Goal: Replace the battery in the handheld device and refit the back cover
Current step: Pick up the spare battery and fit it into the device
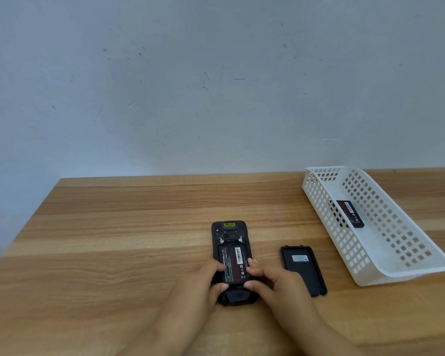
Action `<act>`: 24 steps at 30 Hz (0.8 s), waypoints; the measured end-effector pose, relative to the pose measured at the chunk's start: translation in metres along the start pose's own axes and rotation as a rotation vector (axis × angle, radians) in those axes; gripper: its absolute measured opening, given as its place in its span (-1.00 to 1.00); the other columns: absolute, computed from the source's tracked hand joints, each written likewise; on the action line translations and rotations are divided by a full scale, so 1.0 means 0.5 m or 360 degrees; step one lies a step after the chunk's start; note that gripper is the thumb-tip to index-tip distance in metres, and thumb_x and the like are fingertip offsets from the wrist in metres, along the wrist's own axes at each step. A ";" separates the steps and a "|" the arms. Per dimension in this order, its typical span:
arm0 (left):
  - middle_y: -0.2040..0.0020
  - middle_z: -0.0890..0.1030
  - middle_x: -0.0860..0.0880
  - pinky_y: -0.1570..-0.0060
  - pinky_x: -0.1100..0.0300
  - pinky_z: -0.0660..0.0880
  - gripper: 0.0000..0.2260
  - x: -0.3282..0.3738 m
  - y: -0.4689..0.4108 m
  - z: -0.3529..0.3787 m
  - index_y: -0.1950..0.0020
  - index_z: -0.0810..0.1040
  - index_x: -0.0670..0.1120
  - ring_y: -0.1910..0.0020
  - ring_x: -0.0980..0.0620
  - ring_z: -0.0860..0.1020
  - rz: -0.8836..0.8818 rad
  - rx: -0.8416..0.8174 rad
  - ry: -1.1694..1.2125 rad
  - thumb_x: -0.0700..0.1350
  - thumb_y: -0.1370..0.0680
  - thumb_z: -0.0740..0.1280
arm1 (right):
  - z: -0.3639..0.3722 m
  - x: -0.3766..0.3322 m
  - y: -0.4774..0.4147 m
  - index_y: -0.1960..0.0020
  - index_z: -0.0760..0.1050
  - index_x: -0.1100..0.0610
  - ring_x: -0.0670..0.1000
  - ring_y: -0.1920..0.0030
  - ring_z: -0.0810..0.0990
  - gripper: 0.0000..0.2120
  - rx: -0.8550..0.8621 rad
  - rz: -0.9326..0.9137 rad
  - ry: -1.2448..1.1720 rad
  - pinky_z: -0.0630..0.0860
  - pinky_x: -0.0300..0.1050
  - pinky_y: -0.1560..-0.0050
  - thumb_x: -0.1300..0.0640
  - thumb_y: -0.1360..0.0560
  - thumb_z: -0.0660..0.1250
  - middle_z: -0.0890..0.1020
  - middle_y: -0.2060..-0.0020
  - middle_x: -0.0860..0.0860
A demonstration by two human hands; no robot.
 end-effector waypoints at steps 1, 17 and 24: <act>-0.18 0.57 0.09 -0.04 0.34 0.33 -0.73 -0.001 -0.001 0.001 -0.20 0.43 0.05 -0.14 0.11 0.50 0.0013 -0.0001 -0.0007 -0.06 -0.51 0.31 | 0.001 0.002 -0.001 -0.08 0.62 0.10 -0.66 0.09 0.35 -0.71 -0.0002 -0.0001 -0.0010 0.26 -0.68 -0.08 0.23 -0.37 0.47 0.62 -0.16 -0.06; -0.40 0.38 0.05 -0.16 0.44 0.20 -0.18 0.007 -0.011 -0.033 -0.29 0.42 0.09 -0.33 0.19 0.34 0.0030 -0.0418 -0.0174 0.48 -0.13 0.25 | -0.051 -0.060 -0.002 -0.35 0.39 -0.03 -0.22 -0.36 0.35 -0.62 -0.0247 -0.0172 0.0482 0.21 -0.40 -0.32 -0.05 -0.55 0.20 0.42 -0.37 -0.14; -0.49 0.15 0.13 -0.36 0.26 0.15 -0.36 0.000 0.003 -0.034 -0.37 0.27 0.17 -0.42 0.20 0.15 0.0037 -0.0433 -0.0310 0.18 -0.35 0.42 | -0.136 -0.002 -0.005 -0.36 0.35 0.13 0.00 -0.21 0.49 -0.58 0.0324 0.0311 0.0715 0.36 -0.24 -0.18 0.06 -0.53 0.27 0.54 -0.23 0.04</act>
Point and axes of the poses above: each hand's wrist, its own y-axis away from the middle knuckle, its own z-axis out of the palm, x = y × z, the point moved 1 cm from there along -y, towards the middle knuckle
